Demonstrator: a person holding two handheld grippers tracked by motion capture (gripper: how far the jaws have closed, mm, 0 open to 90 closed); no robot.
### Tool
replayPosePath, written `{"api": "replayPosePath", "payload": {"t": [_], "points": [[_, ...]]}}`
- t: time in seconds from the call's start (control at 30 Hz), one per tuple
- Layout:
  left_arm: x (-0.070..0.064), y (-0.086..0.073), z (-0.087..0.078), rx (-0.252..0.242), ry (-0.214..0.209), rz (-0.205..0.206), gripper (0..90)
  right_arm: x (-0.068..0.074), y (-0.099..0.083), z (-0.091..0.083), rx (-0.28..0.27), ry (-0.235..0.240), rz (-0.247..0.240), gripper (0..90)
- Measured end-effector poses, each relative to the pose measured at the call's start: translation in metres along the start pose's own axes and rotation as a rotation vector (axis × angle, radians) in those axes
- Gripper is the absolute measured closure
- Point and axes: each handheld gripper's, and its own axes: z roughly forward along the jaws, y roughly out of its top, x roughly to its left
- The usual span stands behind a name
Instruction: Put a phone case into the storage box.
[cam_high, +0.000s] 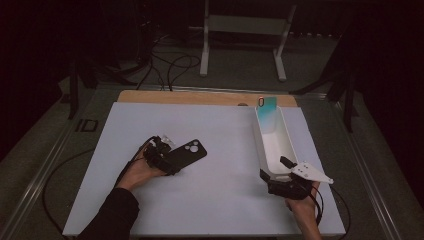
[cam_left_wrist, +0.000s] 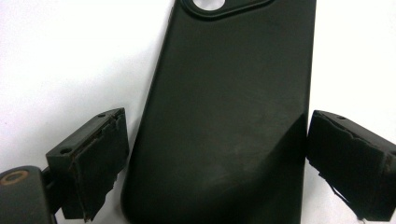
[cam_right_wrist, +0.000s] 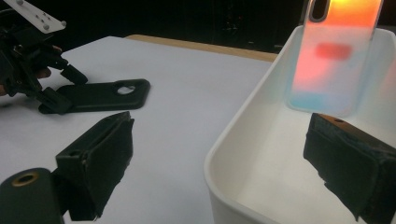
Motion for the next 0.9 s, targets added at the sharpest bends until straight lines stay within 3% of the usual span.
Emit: {"api": "replayPosePath", "payload": {"t": [0.47,0.9], "points": [[-0.011,0.000,-0.002,0.055,-0.002,0.065,12.2,0.001,-0.001,0.001,0.004,0.001,-0.002,8.3],[-0.015,0.003,0.000,0.060,0.020,0.043,11.1,0.002,-0.001,0.002,0.006,0.003,-0.007,8.3]]}}
